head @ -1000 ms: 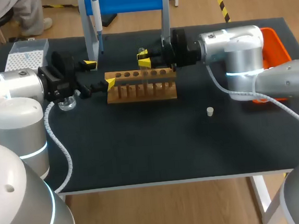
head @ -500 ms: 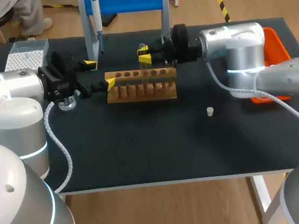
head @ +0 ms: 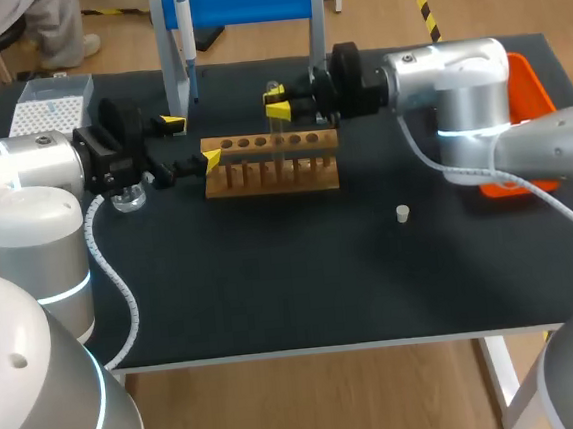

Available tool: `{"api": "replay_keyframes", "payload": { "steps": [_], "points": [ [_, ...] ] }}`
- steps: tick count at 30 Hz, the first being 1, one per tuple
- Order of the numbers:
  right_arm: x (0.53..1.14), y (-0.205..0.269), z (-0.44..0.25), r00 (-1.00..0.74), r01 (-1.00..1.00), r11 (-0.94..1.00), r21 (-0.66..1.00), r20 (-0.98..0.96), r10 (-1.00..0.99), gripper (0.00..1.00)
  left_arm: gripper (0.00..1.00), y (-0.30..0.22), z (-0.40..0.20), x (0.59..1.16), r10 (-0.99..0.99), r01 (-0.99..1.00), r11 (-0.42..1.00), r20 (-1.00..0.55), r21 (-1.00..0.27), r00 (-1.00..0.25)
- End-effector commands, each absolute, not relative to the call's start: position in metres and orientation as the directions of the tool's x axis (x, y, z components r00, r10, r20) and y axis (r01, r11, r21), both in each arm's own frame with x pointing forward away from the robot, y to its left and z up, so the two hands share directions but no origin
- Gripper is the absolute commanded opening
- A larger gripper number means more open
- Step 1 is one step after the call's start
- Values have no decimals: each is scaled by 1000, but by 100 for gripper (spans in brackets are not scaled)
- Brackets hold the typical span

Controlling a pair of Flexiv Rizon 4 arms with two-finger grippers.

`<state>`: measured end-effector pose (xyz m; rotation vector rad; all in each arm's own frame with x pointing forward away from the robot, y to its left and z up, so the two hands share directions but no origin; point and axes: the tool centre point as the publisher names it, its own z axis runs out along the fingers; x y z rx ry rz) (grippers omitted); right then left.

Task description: Invert the test tube, pick up the pipette, mount the tip to pipette, aspirate from beaker and dispense into the tube, eject the tip, return the pipette, and cap with the stopper.

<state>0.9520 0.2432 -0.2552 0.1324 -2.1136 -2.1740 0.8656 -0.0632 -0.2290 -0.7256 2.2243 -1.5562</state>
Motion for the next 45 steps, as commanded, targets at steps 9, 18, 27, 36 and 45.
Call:
{"api": "replay_keyframes", "payload": {
  "steps": [9,18,27,36,45],
  "points": [
    [947,243,-246,-992,8,-15,1000,6,-125,0,100,-63,-230,865,-579,-217,272,21,-937,-815],
    [945,241,-236,-993,1,-18,1000,-2,-120,0,100,-63,-230,865,-579,-217,272,21,-937,-815],
    [944,240,-223,-994,-8,-26,1000,-11,-112,0,100,-63,-230,865,-579,-217,272,21,-937,-815],
    [941,238,-209,-995,-12,-43,999,-16,-99,0,100,-63,-230,865,-579,-217,272,21,-937,-815],
    [931,230,-190,-997,-11,-28,1000,-13,-76,0,100,-63,-230,865,-579,-217,272,21,-937,-815]
  ]
}}
